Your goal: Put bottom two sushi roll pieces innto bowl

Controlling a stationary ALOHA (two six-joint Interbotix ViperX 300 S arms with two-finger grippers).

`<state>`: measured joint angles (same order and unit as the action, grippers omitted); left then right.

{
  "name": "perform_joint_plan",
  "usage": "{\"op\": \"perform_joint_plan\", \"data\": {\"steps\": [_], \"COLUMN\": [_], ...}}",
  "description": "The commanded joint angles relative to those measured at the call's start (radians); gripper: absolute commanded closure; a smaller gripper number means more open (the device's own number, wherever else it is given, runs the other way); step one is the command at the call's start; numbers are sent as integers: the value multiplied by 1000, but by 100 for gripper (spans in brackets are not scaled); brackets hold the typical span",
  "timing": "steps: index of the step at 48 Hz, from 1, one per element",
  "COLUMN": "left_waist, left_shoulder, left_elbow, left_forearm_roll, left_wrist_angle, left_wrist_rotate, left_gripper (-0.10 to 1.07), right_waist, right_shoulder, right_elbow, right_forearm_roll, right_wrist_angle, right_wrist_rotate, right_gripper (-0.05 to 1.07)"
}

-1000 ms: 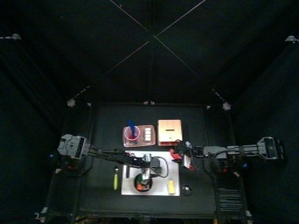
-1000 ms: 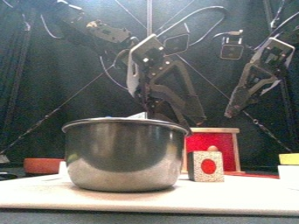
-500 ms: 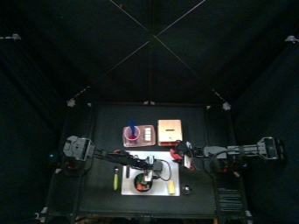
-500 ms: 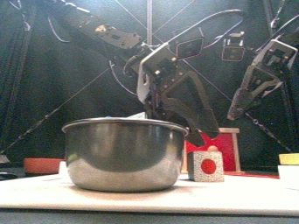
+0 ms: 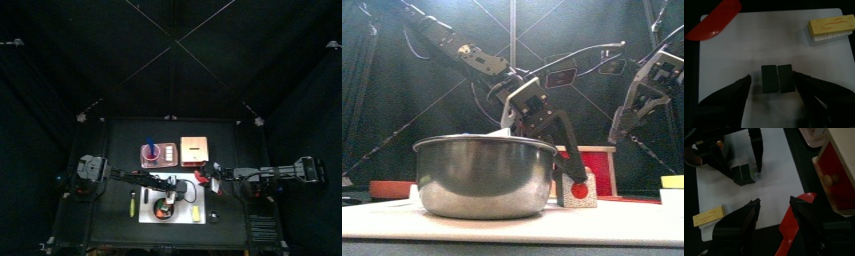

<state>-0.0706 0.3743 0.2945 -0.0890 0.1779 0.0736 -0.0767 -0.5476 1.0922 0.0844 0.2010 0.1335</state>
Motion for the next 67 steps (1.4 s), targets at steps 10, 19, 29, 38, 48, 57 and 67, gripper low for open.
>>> {"op": "perform_joint_plan", "data": {"steps": [10,19,29,38,48,57,67], "left_waist": [3,6,17,18,25,41,109], "left_shoulder": [-35,-112,-270,-420,-586,-719,-839], "left_elbow": [-28,-8,106,265,431,558,693], "left_forearm_roll": [9,58,64,41,37,40,37], "left_wrist_angle": [9,9,31,26,26,25,20], "left_wrist_rotate": [6,-2,-6,-8,-6,-6,-6], "left_gripper": [23,23,23,24,24,24,24], "right_waist": [-2,-3,-3,-3,-5,2,2], "right_shoulder": [-11,-11,-11,-11,-11,-9,-5], "right_elbow": [-9,-11,-14,-14,-15,-15,-17], "right_forearm_roll": [3,3,3,3,11,11,12], "right_wrist_angle": [-8,-6,-3,-2,-2,-2,-2], "right_wrist_rotate": [2,2,2,2,3,2,2], "right_gripper": [17,17,17,17,17,17,17]}}
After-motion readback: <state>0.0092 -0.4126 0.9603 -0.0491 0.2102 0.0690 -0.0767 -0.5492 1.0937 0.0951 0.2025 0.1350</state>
